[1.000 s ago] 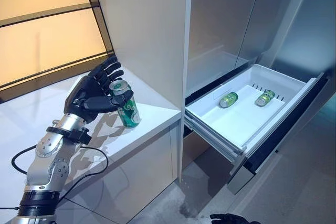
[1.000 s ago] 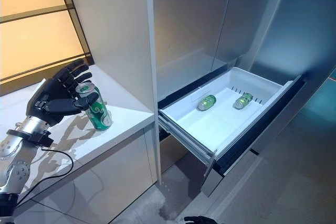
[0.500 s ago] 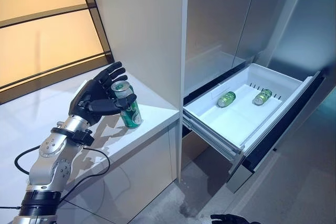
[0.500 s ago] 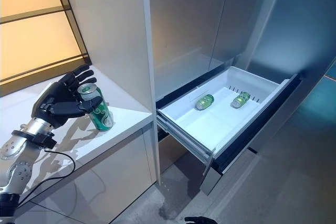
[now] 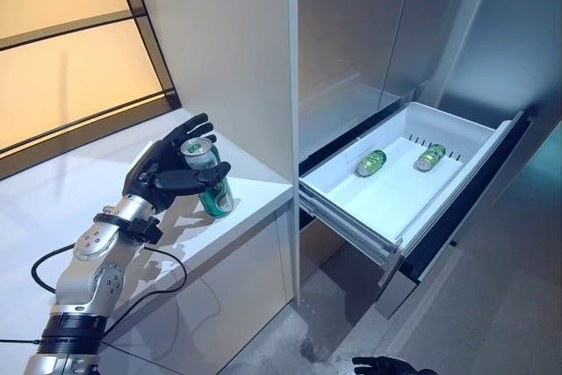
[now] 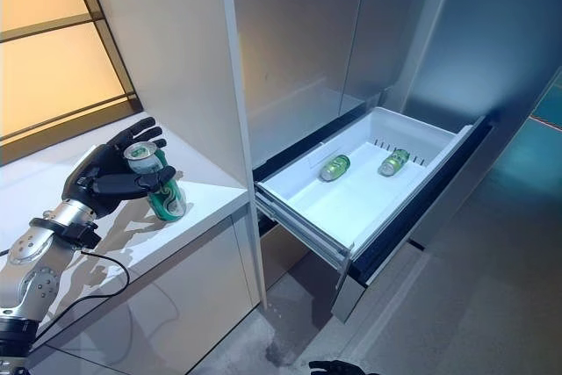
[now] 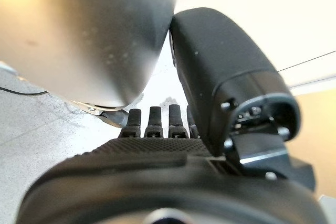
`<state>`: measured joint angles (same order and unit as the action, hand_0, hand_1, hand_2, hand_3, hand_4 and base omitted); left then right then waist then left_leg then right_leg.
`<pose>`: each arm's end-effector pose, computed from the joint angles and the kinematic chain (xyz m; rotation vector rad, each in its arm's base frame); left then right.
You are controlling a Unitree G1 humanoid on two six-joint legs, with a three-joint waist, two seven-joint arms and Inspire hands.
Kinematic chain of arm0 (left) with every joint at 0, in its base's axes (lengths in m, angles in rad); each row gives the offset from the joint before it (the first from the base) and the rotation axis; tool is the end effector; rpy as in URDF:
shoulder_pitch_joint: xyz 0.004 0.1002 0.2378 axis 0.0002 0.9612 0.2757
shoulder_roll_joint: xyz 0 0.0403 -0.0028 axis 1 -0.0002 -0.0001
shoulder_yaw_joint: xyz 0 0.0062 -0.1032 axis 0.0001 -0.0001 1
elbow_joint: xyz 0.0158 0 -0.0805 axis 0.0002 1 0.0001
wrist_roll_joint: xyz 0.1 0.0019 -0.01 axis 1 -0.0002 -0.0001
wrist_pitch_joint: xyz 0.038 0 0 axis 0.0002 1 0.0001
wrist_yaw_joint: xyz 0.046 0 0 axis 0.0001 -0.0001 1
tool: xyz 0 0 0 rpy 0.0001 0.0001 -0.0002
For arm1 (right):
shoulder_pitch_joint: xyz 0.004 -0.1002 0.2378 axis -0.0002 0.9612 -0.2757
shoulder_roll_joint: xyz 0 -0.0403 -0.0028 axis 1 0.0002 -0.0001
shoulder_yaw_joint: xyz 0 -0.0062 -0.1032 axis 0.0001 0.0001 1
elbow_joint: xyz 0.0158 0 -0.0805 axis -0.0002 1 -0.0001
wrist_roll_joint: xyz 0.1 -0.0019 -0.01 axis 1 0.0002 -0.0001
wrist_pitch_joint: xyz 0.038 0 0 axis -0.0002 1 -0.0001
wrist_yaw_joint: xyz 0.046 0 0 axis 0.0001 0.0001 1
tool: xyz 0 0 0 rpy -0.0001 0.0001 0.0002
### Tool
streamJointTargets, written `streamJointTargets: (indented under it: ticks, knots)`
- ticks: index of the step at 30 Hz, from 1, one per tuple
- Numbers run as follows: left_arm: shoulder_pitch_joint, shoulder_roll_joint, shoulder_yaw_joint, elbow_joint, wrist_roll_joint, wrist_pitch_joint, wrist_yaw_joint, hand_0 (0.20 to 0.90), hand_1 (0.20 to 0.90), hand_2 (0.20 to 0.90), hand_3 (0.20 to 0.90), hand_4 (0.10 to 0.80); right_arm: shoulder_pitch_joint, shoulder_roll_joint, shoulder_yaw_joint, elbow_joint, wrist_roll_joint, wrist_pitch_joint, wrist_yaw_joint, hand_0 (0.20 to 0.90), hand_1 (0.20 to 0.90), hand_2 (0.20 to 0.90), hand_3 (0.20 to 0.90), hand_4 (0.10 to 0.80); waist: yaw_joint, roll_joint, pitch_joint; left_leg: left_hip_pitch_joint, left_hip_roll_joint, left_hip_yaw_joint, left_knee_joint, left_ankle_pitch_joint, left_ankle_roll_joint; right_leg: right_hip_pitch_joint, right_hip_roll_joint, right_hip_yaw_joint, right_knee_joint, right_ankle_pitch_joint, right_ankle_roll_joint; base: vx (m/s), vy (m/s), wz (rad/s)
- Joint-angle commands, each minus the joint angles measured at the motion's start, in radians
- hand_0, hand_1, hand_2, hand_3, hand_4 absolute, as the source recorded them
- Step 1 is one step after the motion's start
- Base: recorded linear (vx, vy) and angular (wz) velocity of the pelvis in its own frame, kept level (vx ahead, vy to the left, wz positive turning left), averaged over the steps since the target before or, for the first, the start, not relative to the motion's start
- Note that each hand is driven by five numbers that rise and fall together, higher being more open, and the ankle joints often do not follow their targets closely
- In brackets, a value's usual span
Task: Put drinks into fridge and close the fridge
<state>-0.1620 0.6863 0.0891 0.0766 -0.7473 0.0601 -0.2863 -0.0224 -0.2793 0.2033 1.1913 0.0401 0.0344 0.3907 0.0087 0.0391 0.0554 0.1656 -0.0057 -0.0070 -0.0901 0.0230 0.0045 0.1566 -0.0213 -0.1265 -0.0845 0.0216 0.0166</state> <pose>0.2307 0.2824 0.1210 -0.0610 -0.1046 -0.2209 0.0844 -0.2325 -0.1102 -0.0924 1.2659 0.3208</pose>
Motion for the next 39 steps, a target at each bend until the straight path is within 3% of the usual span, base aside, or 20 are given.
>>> streamJointTargets:
  ticks: [1,27,28,29,30,31,32,39]
  knots:
    - [-0.204,0.022,0.029,0.018,-0.01,-0.076,0.037,0.9,0.9,0.9,0.9,0.8,0.002,-0.053,0.057,0.037,-0.017,0.016,0.031,0.9,0.9,0.9,0.9,0.8,-0.016,0.01,-0.016,0.018,-0.041,0.03,0.022,-0.104,0.015,-0.012,0.033,0.038,0.115,-0.152,0.037,0.0,0.0,0.0]
    - [-0.225,0.016,0.014,0.076,0.005,-0.078,0.07,0.9,0.9,0.9,0.9,0.8,0.003,-0.047,0.059,0.025,-0.009,0.026,0.025,0.9,0.9,0.9,0.9,0.8,-0.038,0.004,-0.015,0.021,-0.041,0.045,0.032,-0.116,0.025,-0.023,0.042,0.069,0.13,-0.155,0.036,0.005,-0.003,-0.02]
    - [-0.221,0.016,0.015,0.078,0.011,-0.082,0.069,0.766,0.766,0.766,0.744,0.644,0.0,-0.047,0.06,0.022,-0.012,0.027,0.027,0.9,0.9,0.9,0.9,0.8,-0.042,0.002,-0.016,0.021,-0.04,0.048,0.029,-0.115,0.025,-0.027,0.044,0.076,0.129,-0.152,0.037,0.001,-0.022,-0.04]
    - [-0.219,0.016,0.016,0.079,0.016,-0.085,0.068,0.512,0.512,0.512,0.447,0.347,-0.001,-0.047,0.062,0.019,-0.014,0.028,0.029,0.9,0.9,0.9,0.9,0.8,-0.044,0.0,-0.016,0.02,-0.039,0.052,0.029,-0.115,0.026,-0.029,0.045,0.083,0.127,-0.15,0.037,0.0,-0.02,-0.08]
    - [-0.216,0.017,0.021,0.08,0.02,-0.086,0.068,0.373,0.373,0.373,0.285,0.185,-0.001,-0.049,0.061,0.018,-0.021,0.027,0.033,0.9,0.9,0.9,0.9,0.8,-0.047,-0.001,-0.018,0.019,-0.038,0.056,0.028,-0.115,0.026,-0.031,0.047,0.089,0.125,-0.148,0.038,-0.002,-0.017,-0.13]
    - [-0.21,0.021,0.025,0.079,0.022,-0.091,0.069,0.373,0.373,0.373,0.285,0.185,-0.001,-0.05,0.065,0.013,-0.022,0.029,0.037,0.9,0.9,0.9,0.9,0.8,-0.05,-0.003,-0.019,0.018,-0.037,0.061,0.027,-0.115,0.027,-0.034,0.048,0.095,0.125,-0.146,0.039,-0.001,-0.014,-0.21]
    - [-0.208,0.021,0.027,0.078,0.023,-0.092,0.069,0.3,0.3,0.3,0.2,0.1,0.0,-0.049,0.065,0.012,-0.026,0.029,0.038,0.9,0.9,0.9,0.9,0.8,-0.051,-0.003,-0.019,0.018,-0.037,0.064,0.027,-0.114,0.027,-0.035,0.049,0.097,0.124,-0.145,0.039,0.003,-0.011,-0.23]
    - [-0.177,0.013,0.063,0.054,0.014,-0.152,0.083,0.3,0.3,0.3,0.2,0.1,0.015,-0.042,0.065,0.025,-0.037,0.002,0.038,0.9,0.9,0.9,0.9,0.8,-0.058,-0.014,-0.016,0.021,-0.028,0.093,0.024,-0.113,0.028,-0.035,0.047,0.118,0.114,-0.131,0.046,0.015,-0.023,-0.15]
